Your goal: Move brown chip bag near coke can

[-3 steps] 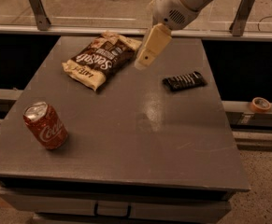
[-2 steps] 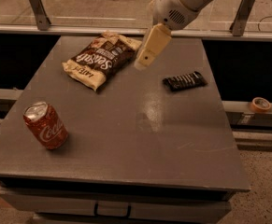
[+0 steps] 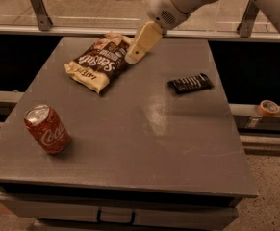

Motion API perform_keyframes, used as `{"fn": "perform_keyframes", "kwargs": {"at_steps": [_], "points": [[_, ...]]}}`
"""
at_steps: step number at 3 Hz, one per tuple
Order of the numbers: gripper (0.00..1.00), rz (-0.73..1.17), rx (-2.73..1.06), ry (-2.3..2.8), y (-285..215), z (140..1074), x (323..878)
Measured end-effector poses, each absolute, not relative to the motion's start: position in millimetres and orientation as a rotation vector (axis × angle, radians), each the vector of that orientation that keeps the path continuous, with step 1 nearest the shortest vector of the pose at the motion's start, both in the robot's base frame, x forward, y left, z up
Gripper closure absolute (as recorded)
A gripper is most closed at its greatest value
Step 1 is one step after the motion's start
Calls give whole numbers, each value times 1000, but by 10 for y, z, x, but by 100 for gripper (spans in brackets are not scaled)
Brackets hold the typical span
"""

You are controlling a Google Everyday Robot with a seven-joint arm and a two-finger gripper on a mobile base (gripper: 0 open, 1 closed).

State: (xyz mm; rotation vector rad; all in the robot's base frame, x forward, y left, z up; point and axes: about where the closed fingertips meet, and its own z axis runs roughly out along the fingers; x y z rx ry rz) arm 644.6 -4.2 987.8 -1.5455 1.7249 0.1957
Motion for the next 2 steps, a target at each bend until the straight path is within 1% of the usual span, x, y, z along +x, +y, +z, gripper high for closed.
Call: {"fn": "perform_keyframes", "kwargs": {"at_steps": [2], "points": [[0, 245, -1447, 1704, 565, 9412, 7346]]}}
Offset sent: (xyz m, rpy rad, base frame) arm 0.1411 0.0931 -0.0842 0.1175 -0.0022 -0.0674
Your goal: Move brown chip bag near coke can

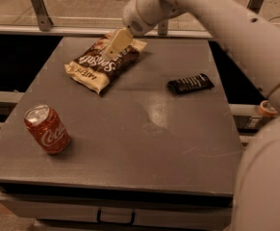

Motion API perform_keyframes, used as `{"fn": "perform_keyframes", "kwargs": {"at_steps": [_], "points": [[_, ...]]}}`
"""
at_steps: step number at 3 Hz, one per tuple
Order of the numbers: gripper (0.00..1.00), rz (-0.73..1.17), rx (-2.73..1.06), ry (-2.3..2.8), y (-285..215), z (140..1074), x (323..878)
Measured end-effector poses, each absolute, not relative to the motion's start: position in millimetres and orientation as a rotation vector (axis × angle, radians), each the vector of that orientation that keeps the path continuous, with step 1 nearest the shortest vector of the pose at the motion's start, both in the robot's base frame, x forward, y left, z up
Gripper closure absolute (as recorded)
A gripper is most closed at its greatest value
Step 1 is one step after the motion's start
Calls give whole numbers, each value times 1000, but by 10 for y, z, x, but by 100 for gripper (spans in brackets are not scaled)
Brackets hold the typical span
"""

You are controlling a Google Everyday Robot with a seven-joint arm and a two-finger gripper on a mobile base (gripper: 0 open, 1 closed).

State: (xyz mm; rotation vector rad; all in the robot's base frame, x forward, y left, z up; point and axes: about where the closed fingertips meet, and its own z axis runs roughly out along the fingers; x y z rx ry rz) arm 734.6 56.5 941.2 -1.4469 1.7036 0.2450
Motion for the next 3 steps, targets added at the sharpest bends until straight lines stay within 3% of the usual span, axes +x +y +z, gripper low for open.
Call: {"fn": "perform_keyframes", "kwargs": {"at_steps": [2, 3], "points": [[0, 272, -1443, 1795, 734, 8792, 7533], [18, 314, -1450, 1808, 833, 8672, 7533]]}}
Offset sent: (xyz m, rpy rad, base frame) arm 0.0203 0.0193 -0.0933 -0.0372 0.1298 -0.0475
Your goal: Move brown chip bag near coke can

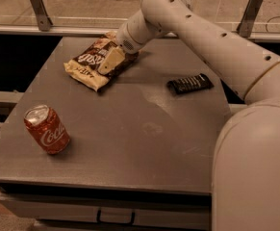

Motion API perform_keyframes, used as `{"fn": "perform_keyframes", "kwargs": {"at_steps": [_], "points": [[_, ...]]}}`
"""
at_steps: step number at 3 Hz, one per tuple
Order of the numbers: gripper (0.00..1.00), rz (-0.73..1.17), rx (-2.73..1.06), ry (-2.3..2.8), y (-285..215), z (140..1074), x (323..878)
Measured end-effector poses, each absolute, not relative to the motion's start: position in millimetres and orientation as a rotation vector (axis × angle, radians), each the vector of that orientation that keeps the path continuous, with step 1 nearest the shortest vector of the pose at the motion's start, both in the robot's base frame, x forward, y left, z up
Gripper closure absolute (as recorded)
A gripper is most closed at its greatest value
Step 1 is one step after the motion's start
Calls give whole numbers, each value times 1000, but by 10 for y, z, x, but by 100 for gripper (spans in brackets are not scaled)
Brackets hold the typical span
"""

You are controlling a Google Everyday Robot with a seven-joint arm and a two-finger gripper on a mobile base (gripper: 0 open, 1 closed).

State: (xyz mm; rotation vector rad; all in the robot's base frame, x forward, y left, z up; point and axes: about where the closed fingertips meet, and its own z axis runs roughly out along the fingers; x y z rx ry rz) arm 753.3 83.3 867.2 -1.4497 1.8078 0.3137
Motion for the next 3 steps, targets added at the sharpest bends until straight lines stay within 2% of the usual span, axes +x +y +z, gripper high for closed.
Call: {"fn": "perform_keyframes", "kwargs": {"at_steps": [1, 3], "points": [[41, 339, -1455, 1794, 935, 8682, 7524], [88, 321, -1418, 1820, 816, 8722, 7469]]}}
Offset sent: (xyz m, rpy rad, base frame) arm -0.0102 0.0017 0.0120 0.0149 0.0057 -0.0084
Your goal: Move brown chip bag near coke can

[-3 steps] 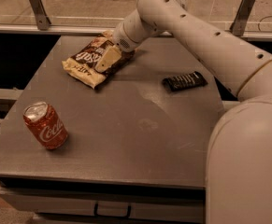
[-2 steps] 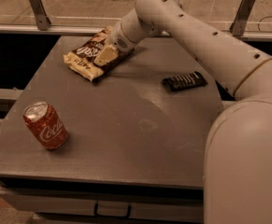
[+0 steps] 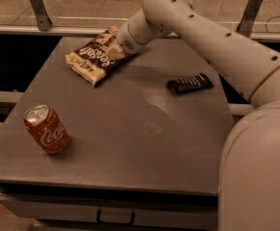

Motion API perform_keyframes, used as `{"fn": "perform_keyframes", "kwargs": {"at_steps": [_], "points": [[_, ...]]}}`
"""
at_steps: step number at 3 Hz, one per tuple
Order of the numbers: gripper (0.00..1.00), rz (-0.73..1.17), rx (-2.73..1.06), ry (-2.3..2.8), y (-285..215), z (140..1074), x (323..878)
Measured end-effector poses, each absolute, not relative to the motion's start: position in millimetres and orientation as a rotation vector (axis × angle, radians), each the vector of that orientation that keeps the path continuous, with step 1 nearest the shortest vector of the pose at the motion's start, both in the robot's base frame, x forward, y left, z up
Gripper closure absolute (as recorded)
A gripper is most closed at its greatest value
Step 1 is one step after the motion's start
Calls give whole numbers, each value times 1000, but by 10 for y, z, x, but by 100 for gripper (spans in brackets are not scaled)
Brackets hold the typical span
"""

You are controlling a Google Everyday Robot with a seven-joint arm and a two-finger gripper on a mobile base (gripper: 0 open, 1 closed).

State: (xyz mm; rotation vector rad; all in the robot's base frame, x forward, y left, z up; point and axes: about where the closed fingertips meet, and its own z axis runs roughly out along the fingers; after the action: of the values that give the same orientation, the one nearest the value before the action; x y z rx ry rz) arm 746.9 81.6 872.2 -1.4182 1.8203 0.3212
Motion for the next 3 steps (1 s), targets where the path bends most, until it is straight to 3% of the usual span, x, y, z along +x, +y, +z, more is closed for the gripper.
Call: {"fn": "perform_keyframes", "kwargs": {"at_steps": [1, 2, 3], "points": [[100, 300, -1384, 1828, 699, 8776, 7470], [100, 290, -1359, 1806, 539, 9031, 7340], [82, 300, -1387, 1768, 551, 9366, 7129]]}}
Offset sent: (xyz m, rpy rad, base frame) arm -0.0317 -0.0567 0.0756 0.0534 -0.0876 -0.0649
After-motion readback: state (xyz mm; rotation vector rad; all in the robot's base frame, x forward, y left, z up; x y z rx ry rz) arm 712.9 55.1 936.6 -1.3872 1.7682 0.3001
